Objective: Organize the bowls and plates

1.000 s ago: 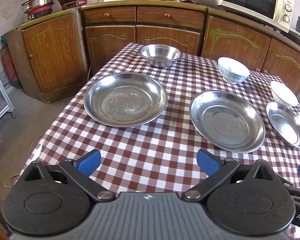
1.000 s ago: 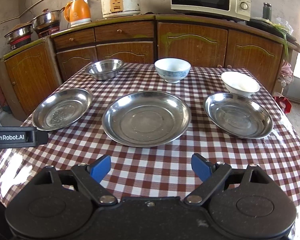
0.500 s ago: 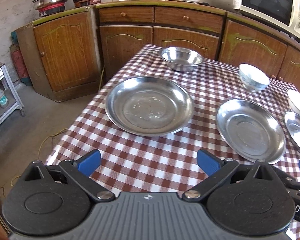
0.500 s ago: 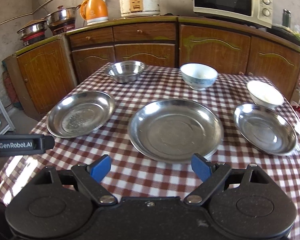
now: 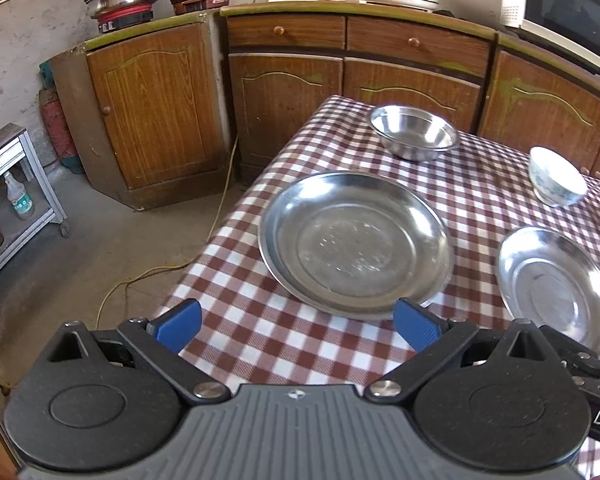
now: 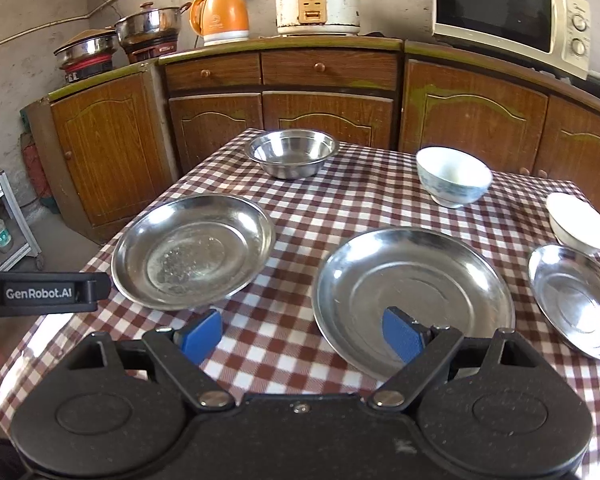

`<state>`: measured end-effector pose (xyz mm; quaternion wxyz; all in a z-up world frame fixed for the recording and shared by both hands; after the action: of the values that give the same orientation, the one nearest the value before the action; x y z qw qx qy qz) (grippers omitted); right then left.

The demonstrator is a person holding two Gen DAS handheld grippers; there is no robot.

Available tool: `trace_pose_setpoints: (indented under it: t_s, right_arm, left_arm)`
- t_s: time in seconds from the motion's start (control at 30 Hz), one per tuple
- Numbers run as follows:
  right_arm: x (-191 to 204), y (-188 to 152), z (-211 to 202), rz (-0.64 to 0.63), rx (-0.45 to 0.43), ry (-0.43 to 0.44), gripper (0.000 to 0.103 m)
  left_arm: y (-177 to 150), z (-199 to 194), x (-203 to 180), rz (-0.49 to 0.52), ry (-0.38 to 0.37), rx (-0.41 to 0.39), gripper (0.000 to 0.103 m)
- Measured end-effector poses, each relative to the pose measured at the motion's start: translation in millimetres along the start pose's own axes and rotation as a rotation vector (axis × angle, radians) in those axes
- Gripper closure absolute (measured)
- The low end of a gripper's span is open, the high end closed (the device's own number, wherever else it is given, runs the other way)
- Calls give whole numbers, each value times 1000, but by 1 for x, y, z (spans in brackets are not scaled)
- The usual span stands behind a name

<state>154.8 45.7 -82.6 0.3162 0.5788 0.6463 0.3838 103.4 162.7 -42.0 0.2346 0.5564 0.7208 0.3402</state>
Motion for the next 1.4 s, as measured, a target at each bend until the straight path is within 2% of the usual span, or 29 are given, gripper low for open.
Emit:
trace_pose_setpoints:
  t_s: [0.47,0.7,0.87,0.97,1.17,1.27,1.33,1.37,1.4]
  right_arm:
    - [23,27,65,-34,9,0,0]
    - [30,30,103,-57,41,0,0]
    - [32,32,128,-64,65,14,0]
    - [33,33,145,-52,84,12,0]
    - [37,32,173,-54,108,19,1]
    - [37,32,183,-33,112,37,2]
    - [36,32,190,-6,128,57,15]
    - [36,31,192,11,133,69,31]
    - [36,31,194,24,143,83,40]
  left_arm:
    - [24,51,24,-16,41,28,0]
    - [35,78,30,-16,66,33,0]
    - [41,98,31,-1,64,39,0]
    - [43,112,32,12,53,51,4]
    - [46,140,31,29,27,84,23]
    - [46,151,28,38,2,103,44]
    - [46,155,27,39,-20,95,56]
    - [47,155,25,40,-33,88,62]
    - [48,154,23,41,-52,86,71]
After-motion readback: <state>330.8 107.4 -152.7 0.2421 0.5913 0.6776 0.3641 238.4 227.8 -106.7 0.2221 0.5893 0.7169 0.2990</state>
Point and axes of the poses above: each gripper's, at about its wrist camera, not at the fingertips, and z roughly the way its jaws point, x to its left, y to its top, the point moved 3 cm from there along z, roughly the way its jaws point, and after that the axes turned 3 degrees about -x, right-handed, at the moved point
